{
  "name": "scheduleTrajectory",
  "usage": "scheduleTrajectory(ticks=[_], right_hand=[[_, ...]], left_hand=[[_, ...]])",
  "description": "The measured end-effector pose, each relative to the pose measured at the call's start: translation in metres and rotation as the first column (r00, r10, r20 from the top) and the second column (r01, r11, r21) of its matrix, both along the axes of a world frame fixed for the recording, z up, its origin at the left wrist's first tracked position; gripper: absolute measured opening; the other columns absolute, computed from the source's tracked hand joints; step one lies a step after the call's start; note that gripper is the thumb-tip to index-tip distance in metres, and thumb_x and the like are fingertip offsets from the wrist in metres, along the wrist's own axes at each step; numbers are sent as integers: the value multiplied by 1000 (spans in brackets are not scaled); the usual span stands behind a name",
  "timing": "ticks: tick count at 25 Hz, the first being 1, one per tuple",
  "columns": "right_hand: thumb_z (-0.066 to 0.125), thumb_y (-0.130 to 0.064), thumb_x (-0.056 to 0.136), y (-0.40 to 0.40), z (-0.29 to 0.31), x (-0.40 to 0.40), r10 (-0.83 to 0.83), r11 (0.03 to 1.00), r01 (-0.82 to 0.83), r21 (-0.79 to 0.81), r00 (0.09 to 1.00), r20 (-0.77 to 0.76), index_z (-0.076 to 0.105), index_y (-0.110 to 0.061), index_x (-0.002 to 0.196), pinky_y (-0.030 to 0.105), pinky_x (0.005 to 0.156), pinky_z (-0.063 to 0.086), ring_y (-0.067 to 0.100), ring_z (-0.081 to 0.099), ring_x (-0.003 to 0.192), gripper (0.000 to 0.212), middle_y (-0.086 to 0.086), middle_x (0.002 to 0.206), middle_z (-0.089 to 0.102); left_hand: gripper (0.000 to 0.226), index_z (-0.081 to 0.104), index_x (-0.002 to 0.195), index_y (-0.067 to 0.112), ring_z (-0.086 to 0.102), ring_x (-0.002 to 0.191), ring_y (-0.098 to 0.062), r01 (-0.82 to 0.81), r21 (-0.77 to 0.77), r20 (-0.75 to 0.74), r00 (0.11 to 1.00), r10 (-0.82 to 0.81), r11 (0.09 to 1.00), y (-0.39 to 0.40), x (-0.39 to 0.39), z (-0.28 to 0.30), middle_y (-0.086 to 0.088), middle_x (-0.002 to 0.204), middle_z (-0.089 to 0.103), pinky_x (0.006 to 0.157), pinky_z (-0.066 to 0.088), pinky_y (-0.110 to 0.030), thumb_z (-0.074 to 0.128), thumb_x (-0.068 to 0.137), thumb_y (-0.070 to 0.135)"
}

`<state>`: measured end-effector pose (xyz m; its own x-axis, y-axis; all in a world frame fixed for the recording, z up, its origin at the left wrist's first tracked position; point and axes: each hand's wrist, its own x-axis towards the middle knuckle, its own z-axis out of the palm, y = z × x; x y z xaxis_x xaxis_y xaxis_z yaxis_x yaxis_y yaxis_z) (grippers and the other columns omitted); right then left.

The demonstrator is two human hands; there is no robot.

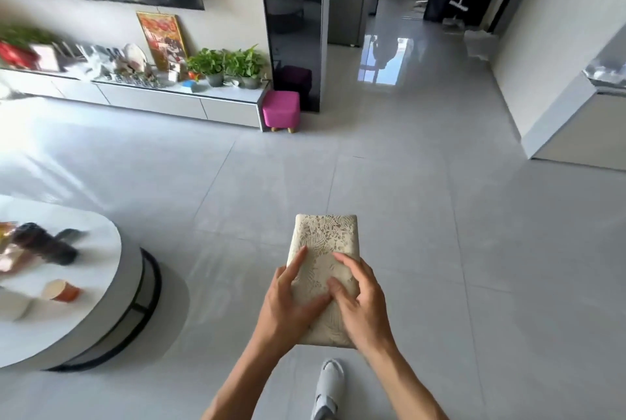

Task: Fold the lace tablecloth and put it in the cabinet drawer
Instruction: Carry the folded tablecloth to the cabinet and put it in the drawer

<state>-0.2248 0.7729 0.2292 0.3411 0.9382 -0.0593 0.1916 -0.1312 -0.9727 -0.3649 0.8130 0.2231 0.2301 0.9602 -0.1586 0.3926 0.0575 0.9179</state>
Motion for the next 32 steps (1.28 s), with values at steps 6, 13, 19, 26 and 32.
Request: scheduleTrajectory(ticks=[6, 13, 19, 26, 32], right_hand=[[67, -18, 89, 177, 5, -32, 169, 986, -169, 0, 986, 4, 60, -46, 117, 1, 93, 36, -9, 50, 118, 40, -16, 129, 54], [67, -18, 90, 419, -15, -94, 217, 976, -216, -24, 973, 77, 61, -40, 120, 0, 93, 36, -9, 50, 118, 38, -11, 129, 55], [66, -18, 90, 605, -16, -157, 156, 985, -152, -80, 987, 46, 62, -35, 123, 1, 93, 36, -8, 51, 118, 37, -11, 129, 55], [66, -14, 90, 814, -35, -203, 149, 984, -149, -98, 989, -9, 62, -32, 121, 2, 94, 36, -7, 51, 118, 36, -9, 128, 57], [67, -15, 89, 990, -51, -223, 139, 982, -144, -123, 989, -49, 59, -38, 118, 10, 99, 38, -7, 50, 118, 38, -12, 127, 56]], left_hand=[[81, 38, 141, 48, 59, 96, 9, -160, -31, 44, 986, 161, 987, 152, -36, 8, 14, 109, 54, 80, 50, -19, 81, 72, 44], [79, 40, 140, 45, 62, 100, -1, -228, -62, 149, 961, 234, 972, 384, -96, -15, 10, 112, 55, 87, 55, -31, 83, 75, 33], [82, 40, 143, 42, 64, 104, -11, -161, -165, 142, 972, 185, 973, 575, -161, -6, 6, 117, 54, 91, 55, -43, 77, 70, 39], [76, 43, 140, 42, 63, 107, -12, -186, -184, 113, 971, 209, 965, 784, -207, -23, 7, 119, 56, 93, 54, -44, 75, 71, 37], [77, 40, 142, 40, 59, 100, 7, -146, -150, 25, 988, 151, 978, 964, -226, -34, 10, 116, 54, 87, 51, -24, 73, 73, 35]])
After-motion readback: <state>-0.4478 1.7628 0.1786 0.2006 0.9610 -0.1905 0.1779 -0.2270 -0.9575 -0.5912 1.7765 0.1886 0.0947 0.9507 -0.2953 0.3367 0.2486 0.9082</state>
